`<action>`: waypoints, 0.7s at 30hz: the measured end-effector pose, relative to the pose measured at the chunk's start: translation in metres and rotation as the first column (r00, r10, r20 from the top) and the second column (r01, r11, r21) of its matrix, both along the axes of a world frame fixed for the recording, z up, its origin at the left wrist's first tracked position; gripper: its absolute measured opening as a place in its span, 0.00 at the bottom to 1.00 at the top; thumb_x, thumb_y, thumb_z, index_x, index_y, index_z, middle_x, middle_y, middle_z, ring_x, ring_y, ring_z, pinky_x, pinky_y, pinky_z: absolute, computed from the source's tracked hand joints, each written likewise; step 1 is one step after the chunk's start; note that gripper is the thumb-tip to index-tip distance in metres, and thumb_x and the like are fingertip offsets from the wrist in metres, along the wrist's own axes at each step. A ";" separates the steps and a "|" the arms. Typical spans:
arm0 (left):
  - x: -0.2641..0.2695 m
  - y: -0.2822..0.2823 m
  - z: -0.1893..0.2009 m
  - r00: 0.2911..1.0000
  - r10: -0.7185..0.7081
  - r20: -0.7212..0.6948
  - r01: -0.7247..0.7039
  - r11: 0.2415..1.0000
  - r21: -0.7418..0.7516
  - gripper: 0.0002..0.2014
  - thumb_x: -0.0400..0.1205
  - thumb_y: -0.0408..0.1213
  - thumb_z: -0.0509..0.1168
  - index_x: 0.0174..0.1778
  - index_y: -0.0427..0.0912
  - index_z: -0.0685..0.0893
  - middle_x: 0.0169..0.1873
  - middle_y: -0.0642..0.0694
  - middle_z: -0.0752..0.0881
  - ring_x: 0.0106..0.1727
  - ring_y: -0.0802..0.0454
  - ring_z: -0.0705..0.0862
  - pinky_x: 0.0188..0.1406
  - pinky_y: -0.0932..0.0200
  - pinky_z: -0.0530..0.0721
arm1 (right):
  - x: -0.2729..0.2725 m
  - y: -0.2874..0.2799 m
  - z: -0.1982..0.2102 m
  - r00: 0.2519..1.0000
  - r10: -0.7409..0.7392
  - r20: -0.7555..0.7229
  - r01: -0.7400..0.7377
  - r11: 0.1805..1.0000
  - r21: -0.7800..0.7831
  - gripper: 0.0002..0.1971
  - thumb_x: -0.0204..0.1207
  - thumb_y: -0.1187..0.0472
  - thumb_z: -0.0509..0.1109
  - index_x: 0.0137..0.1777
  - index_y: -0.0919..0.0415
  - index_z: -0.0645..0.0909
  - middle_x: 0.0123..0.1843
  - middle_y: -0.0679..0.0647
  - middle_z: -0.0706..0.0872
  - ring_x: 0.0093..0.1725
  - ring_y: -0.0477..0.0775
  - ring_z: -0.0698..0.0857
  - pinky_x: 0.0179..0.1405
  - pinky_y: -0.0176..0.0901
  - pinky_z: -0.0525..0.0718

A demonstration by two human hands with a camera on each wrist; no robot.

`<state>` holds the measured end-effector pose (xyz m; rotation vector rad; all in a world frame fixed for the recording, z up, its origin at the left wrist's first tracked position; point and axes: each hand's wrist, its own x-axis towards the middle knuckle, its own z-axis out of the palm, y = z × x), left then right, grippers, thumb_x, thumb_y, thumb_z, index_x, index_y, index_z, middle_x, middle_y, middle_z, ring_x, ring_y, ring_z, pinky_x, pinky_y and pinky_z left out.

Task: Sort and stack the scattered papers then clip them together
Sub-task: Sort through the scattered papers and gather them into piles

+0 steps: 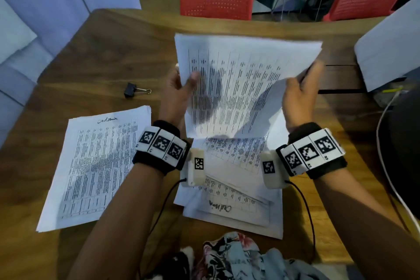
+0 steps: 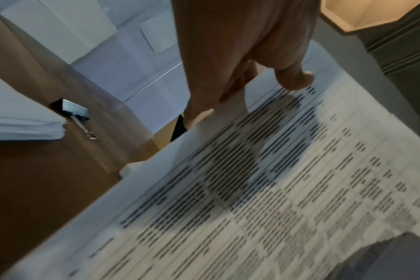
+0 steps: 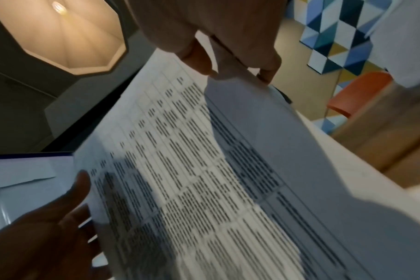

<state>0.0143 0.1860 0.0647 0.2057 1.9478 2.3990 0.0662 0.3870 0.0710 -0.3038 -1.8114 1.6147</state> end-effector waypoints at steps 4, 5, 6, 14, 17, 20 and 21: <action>0.011 0.001 -0.023 0.997 -0.039 0.066 0.045 0.995 -0.090 0.08 0.84 0.31 0.60 0.57 0.38 0.77 0.43 0.55 0.89 0.42 0.66 0.89 0.39 0.69 0.86 | 0.004 -0.012 -0.029 0.981 0.058 0.186 -0.068 0.996 0.050 0.19 0.74 0.82 0.50 0.62 0.67 0.62 0.60 0.62 0.76 0.56 0.50 0.79 0.56 0.34 0.79; 0.013 0.001 -0.028 0.995 -0.038 0.092 0.047 0.993 -0.104 0.06 0.84 0.29 0.58 0.56 0.38 0.76 0.43 0.55 0.87 0.40 0.68 0.88 0.38 0.71 0.85 | 0.003 -0.014 -0.033 0.975 0.062 0.215 -0.079 0.994 0.071 0.18 0.75 0.81 0.50 0.64 0.70 0.62 0.61 0.63 0.76 0.57 0.51 0.78 0.54 0.31 0.80; 0.015 0.000 -0.032 0.994 -0.021 0.112 0.034 0.992 -0.119 0.06 0.84 0.27 0.57 0.55 0.38 0.75 0.44 0.54 0.85 0.41 0.68 0.87 0.39 0.70 0.85 | 0.002 -0.016 -0.036 0.971 0.057 0.234 -0.079 0.993 0.086 0.17 0.76 0.80 0.50 0.64 0.72 0.62 0.62 0.62 0.77 0.57 0.49 0.77 0.50 0.26 0.81; -0.002 -0.035 0.015 0.974 0.225 0.005 -0.221 0.963 -0.156 0.14 0.84 0.31 0.60 0.65 0.35 0.76 0.55 0.45 0.84 0.59 0.45 0.85 0.61 0.48 0.85 | -0.015 -0.046 -0.024 0.977 0.082 0.199 -0.115 0.980 0.161 0.16 0.78 0.76 0.53 0.41 0.52 0.63 0.35 0.48 0.66 0.31 0.35 0.68 0.36 0.25 0.69; -0.008 -0.068 0.040 0.933 0.359 -0.041 -0.360 0.915 -0.184 0.11 0.83 0.30 0.60 0.60 0.44 0.73 0.50 0.55 0.82 0.48 0.65 0.84 0.50 0.68 0.85 | -0.020 -0.076 -0.031 0.926 0.211 0.312 -0.280 0.940 0.194 0.06 0.81 0.72 0.55 0.54 0.73 0.71 0.40 0.62 0.75 0.38 0.52 0.74 0.42 0.33 0.69; -0.007 -0.107 0.057 0.890 0.438 -0.128 -0.453 0.820 -0.349 0.16 0.84 0.30 0.59 0.69 0.36 0.73 0.56 0.49 0.81 0.54 0.56 0.81 0.43 0.80 0.81 | -0.026 -0.116 -0.038 0.845 0.320 0.428 -0.444 0.866 0.230 0.09 0.83 0.68 0.56 0.58 0.74 0.72 0.39 0.55 0.74 0.36 0.50 0.71 0.40 0.38 0.68; -0.008 -0.120 0.058 0.881 0.451 -0.141 -0.464 0.768 -0.441 0.17 0.84 0.31 0.59 0.70 0.35 0.74 0.54 0.49 0.80 0.53 0.57 0.79 0.34 0.86 0.76 | -0.027 -0.131 -0.038 0.813 0.350 0.465 -0.487 0.847 0.215 0.10 0.83 0.68 0.57 0.59 0.72 0.72 0.38 0.51 0.74 0.35 0.47 0.70 0.37 0.36 0.68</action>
